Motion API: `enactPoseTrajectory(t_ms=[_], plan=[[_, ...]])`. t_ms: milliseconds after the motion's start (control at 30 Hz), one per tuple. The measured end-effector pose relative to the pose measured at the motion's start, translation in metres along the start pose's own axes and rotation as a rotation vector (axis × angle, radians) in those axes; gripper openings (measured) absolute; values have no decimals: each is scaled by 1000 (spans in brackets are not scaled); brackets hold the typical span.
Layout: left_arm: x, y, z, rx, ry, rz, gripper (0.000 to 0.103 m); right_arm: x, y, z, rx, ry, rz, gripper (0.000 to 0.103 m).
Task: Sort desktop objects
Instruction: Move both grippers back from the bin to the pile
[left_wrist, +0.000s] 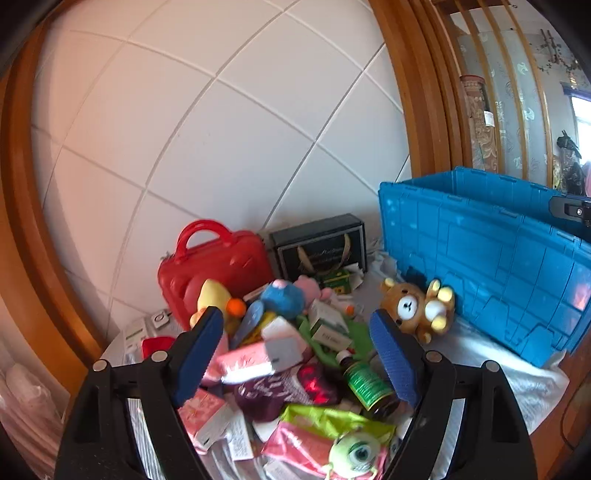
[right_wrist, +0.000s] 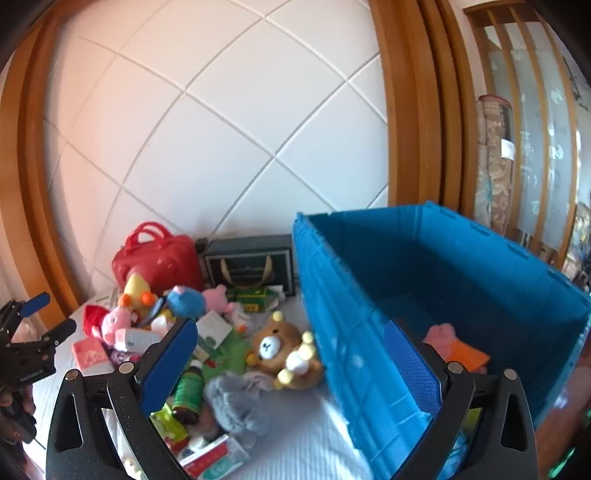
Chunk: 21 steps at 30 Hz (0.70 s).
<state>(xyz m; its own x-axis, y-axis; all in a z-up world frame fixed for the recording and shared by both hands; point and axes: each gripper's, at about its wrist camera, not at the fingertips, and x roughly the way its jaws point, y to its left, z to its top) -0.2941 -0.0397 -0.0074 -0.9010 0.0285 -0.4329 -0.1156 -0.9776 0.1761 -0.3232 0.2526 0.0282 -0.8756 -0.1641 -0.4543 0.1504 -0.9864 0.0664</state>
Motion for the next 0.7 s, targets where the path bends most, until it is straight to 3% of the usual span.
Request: enactPoseTrajectory(t_ms=[333, 567, 700], plan=[[0, 59, -127, -64, 246, -50, 81, 42, 82, -72, 11, 214, 78, 103], [-2, 56, -185, -137, 359, -87, 81, 60, 108, -116, -18, 342, 98, 103], [-1, 42, -208, -188, 419, -65, 81, 82, 112, -141, -27, 422, 110, 103]])
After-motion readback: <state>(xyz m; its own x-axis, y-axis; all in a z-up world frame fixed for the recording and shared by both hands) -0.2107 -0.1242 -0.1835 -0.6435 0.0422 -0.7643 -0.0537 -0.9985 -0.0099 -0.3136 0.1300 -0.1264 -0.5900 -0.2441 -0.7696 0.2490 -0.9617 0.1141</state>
